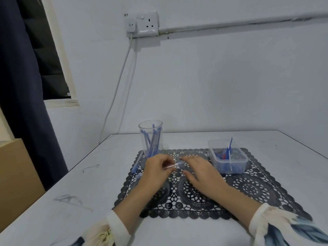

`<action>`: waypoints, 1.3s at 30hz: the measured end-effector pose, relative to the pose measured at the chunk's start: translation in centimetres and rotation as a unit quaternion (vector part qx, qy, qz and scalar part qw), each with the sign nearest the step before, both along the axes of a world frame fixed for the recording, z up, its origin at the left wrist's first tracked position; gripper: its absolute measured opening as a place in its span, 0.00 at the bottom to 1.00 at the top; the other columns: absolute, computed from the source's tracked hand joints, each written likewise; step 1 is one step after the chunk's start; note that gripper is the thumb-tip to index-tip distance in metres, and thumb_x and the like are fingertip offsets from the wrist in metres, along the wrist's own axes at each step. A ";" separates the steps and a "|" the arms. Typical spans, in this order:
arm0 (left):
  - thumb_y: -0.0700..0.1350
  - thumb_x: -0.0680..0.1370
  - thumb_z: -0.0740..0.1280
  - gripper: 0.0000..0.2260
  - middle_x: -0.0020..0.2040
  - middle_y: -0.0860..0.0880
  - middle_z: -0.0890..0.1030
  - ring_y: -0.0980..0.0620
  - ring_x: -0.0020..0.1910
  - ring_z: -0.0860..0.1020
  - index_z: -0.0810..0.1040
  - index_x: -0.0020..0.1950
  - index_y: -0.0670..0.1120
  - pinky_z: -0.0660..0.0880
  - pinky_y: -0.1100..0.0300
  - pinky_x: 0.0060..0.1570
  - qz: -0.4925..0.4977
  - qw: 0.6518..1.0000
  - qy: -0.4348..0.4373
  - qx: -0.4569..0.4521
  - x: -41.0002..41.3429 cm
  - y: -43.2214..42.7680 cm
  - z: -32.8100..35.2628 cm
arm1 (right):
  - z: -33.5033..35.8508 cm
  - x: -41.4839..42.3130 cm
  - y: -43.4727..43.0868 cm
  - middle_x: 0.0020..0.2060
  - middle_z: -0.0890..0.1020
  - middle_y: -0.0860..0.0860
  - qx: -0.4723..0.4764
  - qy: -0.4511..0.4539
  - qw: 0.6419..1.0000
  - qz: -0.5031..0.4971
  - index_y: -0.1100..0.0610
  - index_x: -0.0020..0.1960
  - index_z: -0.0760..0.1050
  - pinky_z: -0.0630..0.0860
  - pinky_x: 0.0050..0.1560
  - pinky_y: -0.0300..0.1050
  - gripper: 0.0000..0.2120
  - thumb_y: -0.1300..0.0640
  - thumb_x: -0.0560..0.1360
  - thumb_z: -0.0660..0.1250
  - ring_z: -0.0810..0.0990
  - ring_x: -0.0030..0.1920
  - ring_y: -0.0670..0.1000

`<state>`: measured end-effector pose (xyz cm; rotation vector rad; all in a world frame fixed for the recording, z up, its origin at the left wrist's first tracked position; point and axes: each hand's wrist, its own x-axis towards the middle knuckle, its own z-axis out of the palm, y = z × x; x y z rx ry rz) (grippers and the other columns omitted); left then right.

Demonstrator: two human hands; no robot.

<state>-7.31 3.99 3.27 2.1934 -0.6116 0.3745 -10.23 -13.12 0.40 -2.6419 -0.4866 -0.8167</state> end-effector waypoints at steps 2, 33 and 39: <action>0.37 0.70 0.73 0.06 0.39 0.55 0.78 0.62 0.38 0.76 0.82 0.44 0.45 0.71 0.75 0.43 -0.016 0.999 -0.028 0.022 0.1 0.1 0.0 | 0.0 0.2 0.1 0.53 0.80 0.49 -0.023 -0.021 1.000 -0.001 0.53 0.61 0.75 0.73 0.58 0.50 0.15 0.54 0.74 0.66 0.77 0.54 0.50; 0.56 0.69 0.73 0.07 0.30 0.61 0.80 0.62 0.28 0.74 0.84 0.45 0.58 0.67 0.73 0.31 0.066 0.995 -0.073 0.029 -0.8 1.0 0.4 | 1.1 0.0 -1.7 0.33 0.82 0.48 -0.041 -0.166 0.985 -0.002 0.57 0.39 0.83 0.78 0.39 0.45 0.12 0.67 0.58 0.78 0.80 0.35 0.50; 0.56 0.69 0.73 0.08 0.27 0.62 0.77 0.65 0.24 0.71 0.84 0.46 0.58 0.65 0.71 0.29 0.073 0.997 0.006 0.018 -0.7 0.7 0.3 | 0.8 0.3 -1.8 0.32 0.82 0.52 -0.028 -0.140 0.989 0.026 0.62 0.39 0.82 0.80 0.38 0.46 0.12 0.72 0.57 0.76 0.79 0.34 0.53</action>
